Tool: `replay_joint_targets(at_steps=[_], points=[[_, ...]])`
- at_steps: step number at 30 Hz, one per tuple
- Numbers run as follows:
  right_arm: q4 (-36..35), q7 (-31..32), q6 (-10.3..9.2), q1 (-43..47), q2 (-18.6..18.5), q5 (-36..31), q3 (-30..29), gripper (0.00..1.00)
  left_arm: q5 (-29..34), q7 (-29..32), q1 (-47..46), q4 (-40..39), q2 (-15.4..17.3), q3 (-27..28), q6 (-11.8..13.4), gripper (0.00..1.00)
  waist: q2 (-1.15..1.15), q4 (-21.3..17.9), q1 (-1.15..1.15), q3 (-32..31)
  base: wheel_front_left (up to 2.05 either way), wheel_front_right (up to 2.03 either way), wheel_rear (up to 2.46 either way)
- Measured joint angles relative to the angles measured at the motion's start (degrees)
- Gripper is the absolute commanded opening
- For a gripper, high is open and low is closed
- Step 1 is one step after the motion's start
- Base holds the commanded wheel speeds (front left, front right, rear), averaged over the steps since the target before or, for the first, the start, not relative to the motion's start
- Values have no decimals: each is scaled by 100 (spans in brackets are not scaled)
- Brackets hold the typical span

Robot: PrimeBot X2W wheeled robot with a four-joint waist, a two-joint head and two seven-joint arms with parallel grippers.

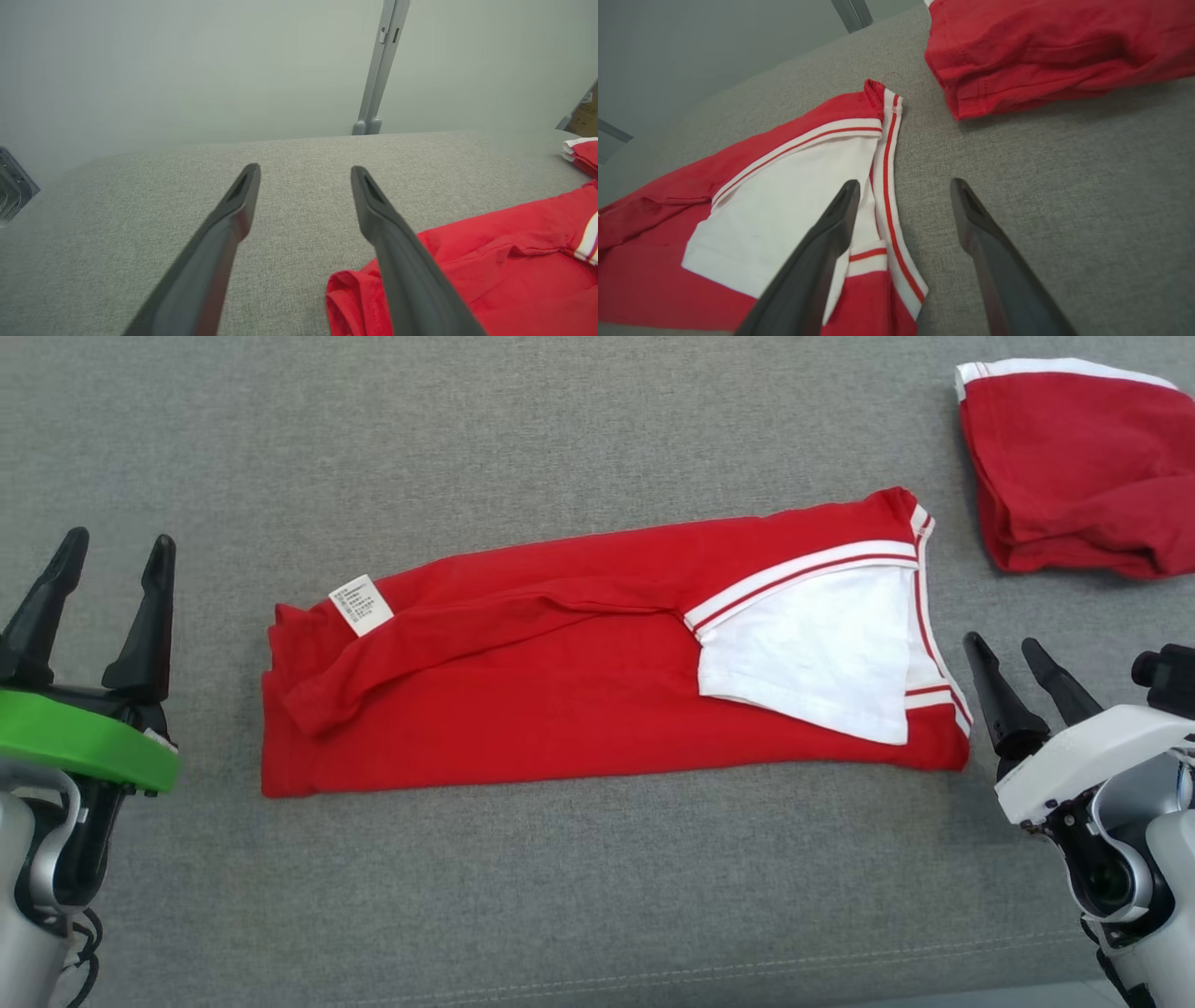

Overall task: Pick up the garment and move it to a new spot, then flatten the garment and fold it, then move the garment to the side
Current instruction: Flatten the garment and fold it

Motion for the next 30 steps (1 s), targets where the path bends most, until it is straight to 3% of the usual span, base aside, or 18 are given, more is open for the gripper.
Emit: replay_joint_targets(at_steps=[5,16,17,19,25,30], points=[[464,189,-48,-174,140,131,1,100,115,0,218,-268,-309,341,193,100,0,249,0,17,0,0,0],[1221,535,-8,-723,422,711,-37,100,282,0,754,-594,-833,771,234,100,0,767,0,70,0,0,0],[1261,560,21,-765,439,750,-34,76,318,0,777,-608,-875,784,211,100,0,795,0,69,0,0,0],[1323,592,123,-841,503,859,-66,0,389,0,828,-632,-949,832,180,100,0,835,0,56,0,0,0],[1292,666,433,-926,545,1065,-88,0,483,0,1060,-679,-1081,1069,94,100,0,835,0,-37,0,0,0],[786,843,710,-1138,298,1308,-274,0,492,0,1247,-742,-1194,1302,51,100,0,761,0,-121,0,0,0]])
